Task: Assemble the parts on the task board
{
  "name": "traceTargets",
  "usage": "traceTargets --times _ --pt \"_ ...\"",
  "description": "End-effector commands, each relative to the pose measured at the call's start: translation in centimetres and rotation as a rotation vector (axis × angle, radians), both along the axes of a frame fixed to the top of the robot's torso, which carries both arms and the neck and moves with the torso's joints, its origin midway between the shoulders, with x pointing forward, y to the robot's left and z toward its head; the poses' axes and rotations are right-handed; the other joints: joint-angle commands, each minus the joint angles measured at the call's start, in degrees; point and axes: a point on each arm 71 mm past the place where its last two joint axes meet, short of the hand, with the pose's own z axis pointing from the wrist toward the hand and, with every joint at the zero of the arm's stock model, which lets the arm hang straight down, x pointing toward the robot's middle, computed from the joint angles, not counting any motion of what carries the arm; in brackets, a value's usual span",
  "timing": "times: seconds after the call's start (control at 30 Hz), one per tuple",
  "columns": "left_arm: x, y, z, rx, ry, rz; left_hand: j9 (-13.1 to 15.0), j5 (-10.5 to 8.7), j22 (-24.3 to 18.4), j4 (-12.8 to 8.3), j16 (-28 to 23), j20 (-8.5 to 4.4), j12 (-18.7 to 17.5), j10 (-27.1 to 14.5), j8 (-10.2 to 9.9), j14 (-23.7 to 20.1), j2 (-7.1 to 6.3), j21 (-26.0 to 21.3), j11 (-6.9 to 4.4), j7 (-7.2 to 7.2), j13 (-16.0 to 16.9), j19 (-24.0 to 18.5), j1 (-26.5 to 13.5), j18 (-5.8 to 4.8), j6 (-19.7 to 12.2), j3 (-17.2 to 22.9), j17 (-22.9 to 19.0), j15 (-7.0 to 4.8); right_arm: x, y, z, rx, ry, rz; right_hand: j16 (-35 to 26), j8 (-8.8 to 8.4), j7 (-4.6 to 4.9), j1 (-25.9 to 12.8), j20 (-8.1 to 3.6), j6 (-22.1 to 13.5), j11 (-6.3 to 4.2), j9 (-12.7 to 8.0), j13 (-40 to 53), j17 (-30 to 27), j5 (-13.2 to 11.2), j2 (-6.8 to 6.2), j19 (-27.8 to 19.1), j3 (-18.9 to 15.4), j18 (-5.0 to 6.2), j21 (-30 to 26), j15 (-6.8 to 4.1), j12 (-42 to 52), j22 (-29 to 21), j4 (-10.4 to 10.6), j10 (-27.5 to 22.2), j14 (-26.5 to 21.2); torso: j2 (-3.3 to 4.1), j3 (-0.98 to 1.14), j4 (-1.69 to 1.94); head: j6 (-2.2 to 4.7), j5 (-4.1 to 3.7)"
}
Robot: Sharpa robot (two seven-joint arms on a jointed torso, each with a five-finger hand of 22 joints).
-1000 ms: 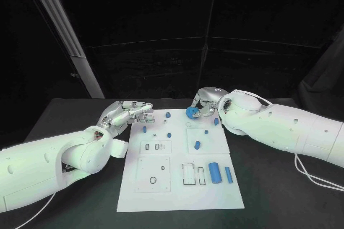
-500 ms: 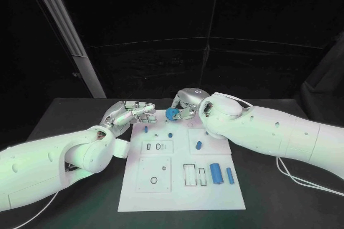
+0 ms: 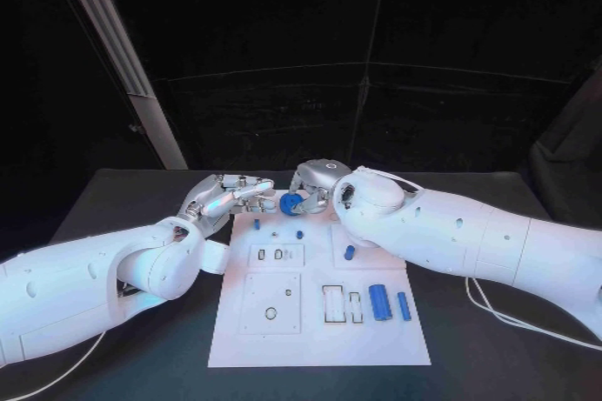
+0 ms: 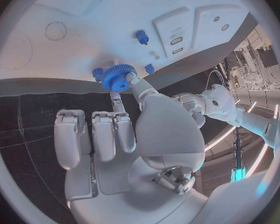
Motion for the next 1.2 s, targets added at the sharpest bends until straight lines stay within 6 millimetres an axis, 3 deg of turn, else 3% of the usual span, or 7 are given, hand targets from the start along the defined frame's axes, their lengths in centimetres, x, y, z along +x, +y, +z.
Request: traceTargets --times 0.03,0.33,0.63,0.77,0.87,0.97,1.2 --pt "0.0 -0.2 0.2 -0.005 -0.008 -0.013 -0.07 0.12 -0.07 -0.40 -0.14 0.14 -0.33 -0.05 -0.31 0.04 0.02 -0.18 0.40 0.34 -0.06 -0.46 -0.03 0.17 0.05 0.01 0.09 0.33 0.1 0.1 -0.4 -0.030 0.013 -0.005 -0.30 -0.08 -1.73 -1.00 -0.25 3.13 -0.21 3.70 12.28 8.28 0.03 0.12 6.06 0.43 -0.43 0.21 0.05 -0.41 15.06 -0.04 4.33 4.39 -0.03 0.01 -0.02 -0.07 0.00" --pt "0.0 -0.1 0.2 -0.005 -0.008 -0.013 -0.07 0.14 -0.09 -0.53 -0.24 0.15 -0.41 -0.03 -0.38 0.04 0.04 -0.17 0.41 0.36 -0.06 -0.50 -0.01 0.17 0.07 0.01 0.13 0.34 0.0 0.3 -1.0 -0.041 0.031 -0.007 -0.48 -0.47 -1.60 -1.60 -0.11 2.77 -0.13 3.63 11.95 7.93 -0.25 -0.07 6.06 0.42 -0.43 0.21 0.22 -0.78 15.06 -0.09 4.12 4.30 -0.06 0.02 -0.11 -0.22 0.13" --pt "0.0 -0.1 0.1 -0.004 -0.007 -0.013 -0.07 0.14 -0.09 -0.53 -0.24 0.15 -0.41 -0.03 -0.38 0.04 0.04 -0.17 0.41 0.36 -0.06 -0.50 -0.01 0.17 0.07 0.01 0.13 0.34 0.2 0.1 -1.0 -0.038 0.025 -0.026 -0.98 -0.93 -0.39 -3.47 0.54 -1.42 0.89 2.66 10.23 7.07 -1.18 -1.42 6.06 0.08 -0.43 0.21 0.96 -2.72 15.06 -0.33 2.99 4.09 -0.04 0.03 -0.11 -0.27 0.16" --pt "0.0 -0.1 0.1 -0.004 -0.007 -0.012 -0.07 0.14 -0.09 -0.53 -0.24 0.15 -0.41 -0.03 -0.38 0.04 0.04 -0.17 0.41 0.36 -0.06 -0.50 -0.01 0.17 0.07 0.01 0.13 0.34 0.3 0.0 -1.2 -0.050 0.035 -0.030 -1.27 -0.86 0.23 -4.96 1.16 -4.76 1.49 2.12 9.09 6.62 -5.46 -2.58 6.06 -1.16 -0.43 0.21 1.61 -4.01 15.06 -0.01 2.20 3.99 -0.06 0.02 -0.12 -0.29 0.13" --pt "0.0 -0.1 0.1 -0.003 -0.006 -0.012 -0.07 0.14 -0.09 -0.53 -0.24 0.15 -0.41 -0.03 -0.38 0.04 0.04 -0.17 0.41 0.36 -0.06 -0.50 -0.01 0.17 0.07 0.01 0.13 0.34 0.3 0.0 -1.3 -0.064 0.048 -0.028 -1.41 -0.77 0.51 -6.94 1.57 -6.38 1.81 2.16 8.57 6.46 -9.39 -3.54 6.06 -2.92 -0.42 0.21 1.93 -4.62 15.06 1.36 1.81 3.95 -0.05 0.03 -0.11 -0.31 0.13" --pt "0.0 -0.1 0.1 -0.003 -0.006 -0.012 -0.07 0.14 -0.09 -0.53 -0.24 0.15 -0.41 -0.03 -0.38 0.04 0.04 -0.17 0.41 0.36 -0.06 -0.50 -0.01 0.17 0.07 0.01 0.13 0.34 0.3 0.0 -1.4 -0.074 0.063 -0.026 -1.46 -0.69 0.62 -8.81 1.77 -6.85 1.96 2.23 8.42 6.48 -11.07 -4.30 6.03 -4.32 -0.41 0.19 2.06 -4.81 15.01 4.07 1.70 3.96 -0.06 0.03 -0.11 -0.35 0.11" --pt "0.0 -0.1 0.1 -0.003 -0.006 -0.011 -0.07 0.14 -0.09 -0.53 -0.24 0.15 -0.41 -0.03 -0.38 0.04 0.04 -0.17 0.41 0.36 -0.06 -0.50 -0.01 0.17 0.07 0.01 0.13 0.34 0.3 -0.1 -1.6 -0.081 0.087 -0.028 -1.51 -0.60 0.64 -9.54 1.85 -6.87 2.00 2.31 8.50 6.61 -10.86 -5.26 6.06 -4.86 -0.42 0.21 2.12 -4.76 15.06 10.29 1.71 4.01 -0.05 0.03 -0.10 -0.46 0.07"
